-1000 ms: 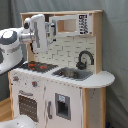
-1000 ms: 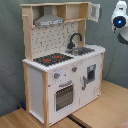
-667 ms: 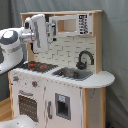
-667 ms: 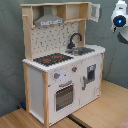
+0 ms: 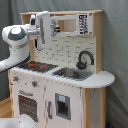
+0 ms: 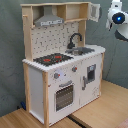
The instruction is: Play with the kitchen
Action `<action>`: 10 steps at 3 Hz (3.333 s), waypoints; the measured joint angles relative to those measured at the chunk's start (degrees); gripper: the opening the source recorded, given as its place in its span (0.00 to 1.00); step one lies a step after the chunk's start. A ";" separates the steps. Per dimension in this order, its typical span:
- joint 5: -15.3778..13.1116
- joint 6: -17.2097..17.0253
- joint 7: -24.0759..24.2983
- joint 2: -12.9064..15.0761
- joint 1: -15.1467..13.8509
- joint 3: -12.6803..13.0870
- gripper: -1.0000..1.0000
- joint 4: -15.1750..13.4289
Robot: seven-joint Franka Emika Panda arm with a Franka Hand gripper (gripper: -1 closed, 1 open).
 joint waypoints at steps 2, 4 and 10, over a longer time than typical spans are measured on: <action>-0.03 8.58 -0.06 7.83 -1.05 0.09 0.00 2.79; -0.06 13.82 -0.07 15.80 -1.13 4.41 0.00 8.37; -0.70 16.46 -5.71 38.05 -10.60 21.37 0.00 26.53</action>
